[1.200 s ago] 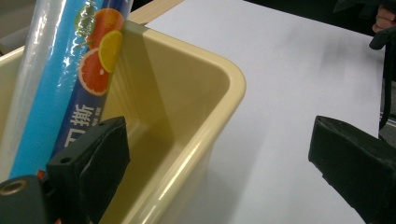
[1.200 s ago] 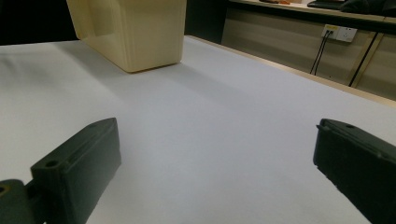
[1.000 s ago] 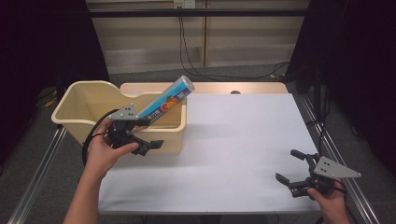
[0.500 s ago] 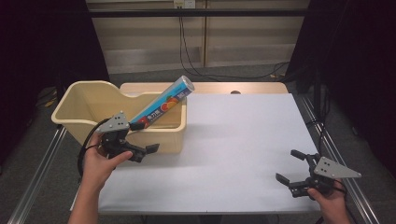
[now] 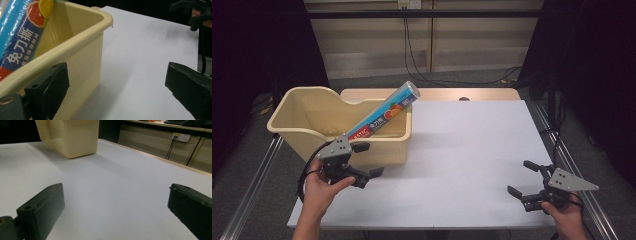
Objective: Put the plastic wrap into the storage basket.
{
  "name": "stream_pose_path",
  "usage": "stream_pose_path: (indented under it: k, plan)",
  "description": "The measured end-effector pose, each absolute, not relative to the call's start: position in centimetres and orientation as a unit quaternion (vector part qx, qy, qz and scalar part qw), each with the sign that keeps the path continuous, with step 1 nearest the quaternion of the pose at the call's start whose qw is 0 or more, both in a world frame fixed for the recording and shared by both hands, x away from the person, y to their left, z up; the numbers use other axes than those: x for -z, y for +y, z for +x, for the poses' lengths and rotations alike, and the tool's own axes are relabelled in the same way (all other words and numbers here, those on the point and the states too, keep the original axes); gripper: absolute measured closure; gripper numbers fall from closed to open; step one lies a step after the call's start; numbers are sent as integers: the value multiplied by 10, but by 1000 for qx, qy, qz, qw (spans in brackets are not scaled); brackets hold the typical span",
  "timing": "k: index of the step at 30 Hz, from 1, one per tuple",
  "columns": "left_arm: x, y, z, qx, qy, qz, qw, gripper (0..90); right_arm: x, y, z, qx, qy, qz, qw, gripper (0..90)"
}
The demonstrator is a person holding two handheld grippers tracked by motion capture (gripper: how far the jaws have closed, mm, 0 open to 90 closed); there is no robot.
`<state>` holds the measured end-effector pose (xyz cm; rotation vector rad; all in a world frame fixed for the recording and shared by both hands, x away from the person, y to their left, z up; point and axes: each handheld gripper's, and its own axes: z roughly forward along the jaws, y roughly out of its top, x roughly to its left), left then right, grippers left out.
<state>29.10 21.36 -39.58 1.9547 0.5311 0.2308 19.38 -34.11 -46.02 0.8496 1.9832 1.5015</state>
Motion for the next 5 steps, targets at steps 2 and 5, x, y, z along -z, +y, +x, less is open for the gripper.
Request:
stream_pose_path:
  k: [2, 5]
  plan:
    - [399, 214, 290, -94, 222, 814, 528, 53, 460, -341, 194, -553, 729, 312, 254, 6]
    - [402, 215, 289, -95, 224, 814, 527, 51, 460, -340, 194, -553, 730, 312, 254, 6]
